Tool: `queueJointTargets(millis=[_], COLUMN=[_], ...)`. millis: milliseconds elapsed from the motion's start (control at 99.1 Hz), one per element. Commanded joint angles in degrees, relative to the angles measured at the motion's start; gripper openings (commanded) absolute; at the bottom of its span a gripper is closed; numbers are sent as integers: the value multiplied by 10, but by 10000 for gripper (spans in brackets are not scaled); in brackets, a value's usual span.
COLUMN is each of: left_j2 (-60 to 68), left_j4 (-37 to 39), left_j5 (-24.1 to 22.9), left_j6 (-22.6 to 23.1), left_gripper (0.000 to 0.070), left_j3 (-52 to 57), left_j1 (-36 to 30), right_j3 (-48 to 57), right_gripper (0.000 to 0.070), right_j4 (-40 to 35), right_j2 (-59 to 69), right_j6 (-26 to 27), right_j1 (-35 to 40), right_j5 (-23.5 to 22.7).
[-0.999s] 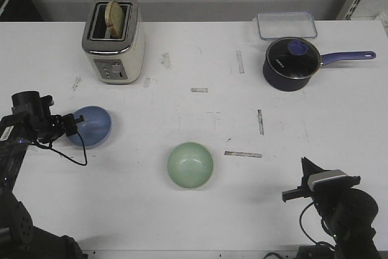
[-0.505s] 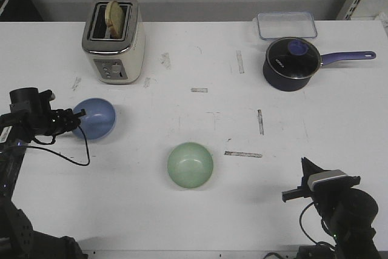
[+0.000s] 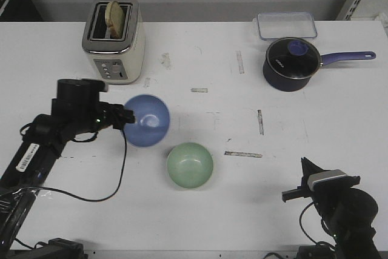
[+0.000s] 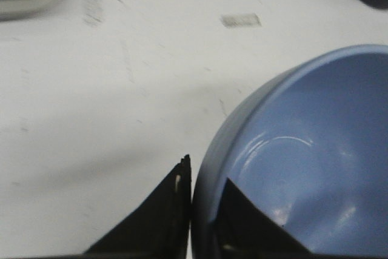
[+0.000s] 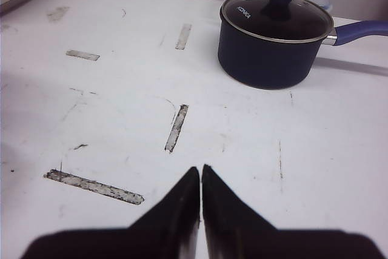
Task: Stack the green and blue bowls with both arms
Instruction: 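Lift the blue bowl with the left gripper over the green bowl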
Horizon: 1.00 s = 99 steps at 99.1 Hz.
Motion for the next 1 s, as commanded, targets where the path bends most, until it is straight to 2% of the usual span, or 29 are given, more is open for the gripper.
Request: queueJointTargets(millis=[0,192,363,646,909,949,989], left_j2=[11,33,76,141,144,144,144], left_j4=[-13,-14,-3,0,1,0,0], left_j5=[4,1,-41,-49,-49,-49,-49], left_j6=[2,3,3,3,3,3,2], left_gripper=[0,0,0,0,6,25,83], left_j3=[8,8,8,8,8,8,9], left_j1=[-47,-150,-204,-225,-225,-225,-225], right_j3=[1,1,1,1,1,1,1], right_gripper=[0,0,0,0,0,0,0], right_j4=[2,2,2,2,2,2,2], right_j2=[1,1,1,1,1,1,1], right_j6=[-2,-2,-2,-2,-2,-2,-2], right_j1=[2,4,4,4,4,4,4], right_j5=[-1,-1,-1,-1,-1,-1,-1])
